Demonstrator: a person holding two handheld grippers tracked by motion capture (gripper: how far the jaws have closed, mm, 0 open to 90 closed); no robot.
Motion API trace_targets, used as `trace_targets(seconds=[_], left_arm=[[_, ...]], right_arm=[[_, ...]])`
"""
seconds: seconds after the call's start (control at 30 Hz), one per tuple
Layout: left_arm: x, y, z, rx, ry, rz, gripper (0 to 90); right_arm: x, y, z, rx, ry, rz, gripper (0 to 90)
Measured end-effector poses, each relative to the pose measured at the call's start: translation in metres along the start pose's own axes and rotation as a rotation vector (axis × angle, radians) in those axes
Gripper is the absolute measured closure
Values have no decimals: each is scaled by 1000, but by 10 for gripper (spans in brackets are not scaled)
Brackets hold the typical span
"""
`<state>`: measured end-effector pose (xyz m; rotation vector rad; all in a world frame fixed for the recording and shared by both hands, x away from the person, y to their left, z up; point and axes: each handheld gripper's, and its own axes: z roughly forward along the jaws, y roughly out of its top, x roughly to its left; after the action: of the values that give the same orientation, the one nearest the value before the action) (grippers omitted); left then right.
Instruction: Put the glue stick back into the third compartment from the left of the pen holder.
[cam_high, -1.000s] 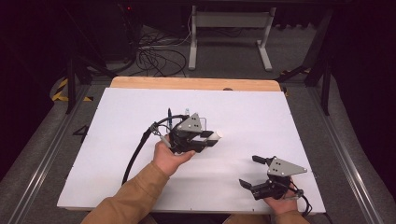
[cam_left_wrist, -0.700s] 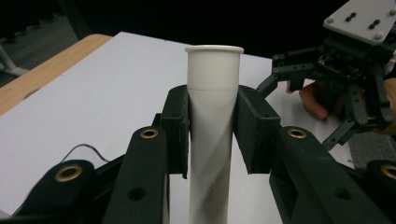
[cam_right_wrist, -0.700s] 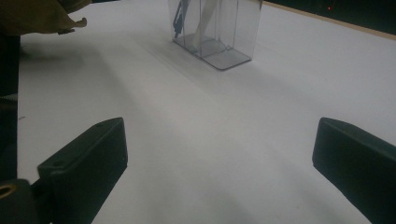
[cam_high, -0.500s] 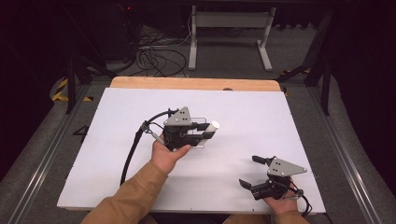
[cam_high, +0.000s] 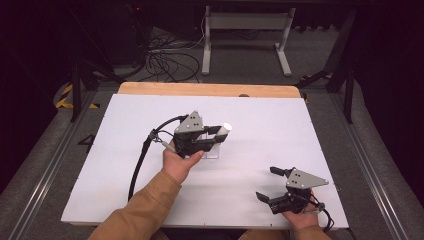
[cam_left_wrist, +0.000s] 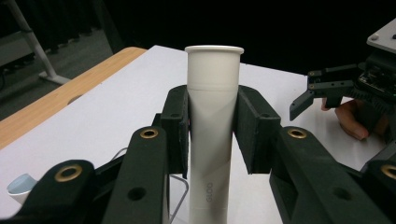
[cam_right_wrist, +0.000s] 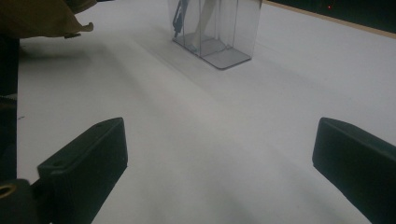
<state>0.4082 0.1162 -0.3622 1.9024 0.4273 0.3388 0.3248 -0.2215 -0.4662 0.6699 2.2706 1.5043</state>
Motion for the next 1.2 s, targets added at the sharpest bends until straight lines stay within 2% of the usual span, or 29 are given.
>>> trace_targets(seconds=[0.1,0.23,0.4,0.57,0.7,0.87,1.0,1.13,1.2], left_arm=[[3,0,0,-5,1,-2,674],[7,-2,3,-17,9,16,673],[14,-4,3,-32,2,-11,672],[22,-7,6,-13,23,-36,672],[27,-10,8,-12,11,-61,672],[31,-13,12,2,21,-71,672],[32,-15,15,26,45,-61,672],[33,-17,18,38,32,-70,672],[32,-17,19,45,39,-47,671]], right_arm=[[0,0,0,2,-1,-5,39],[0,0,0,1,0,-4,39],[0,0,0,1,0,-5,39],[0,0,0,2,0,-5,39],[0,0,0,1,1,1,39],[0,0,0,0,1,-1,39],[0,0,0,0,1,-1,39],[0,0,0,0,1,-2,39],[0,0,0,0,1,-2,39]])
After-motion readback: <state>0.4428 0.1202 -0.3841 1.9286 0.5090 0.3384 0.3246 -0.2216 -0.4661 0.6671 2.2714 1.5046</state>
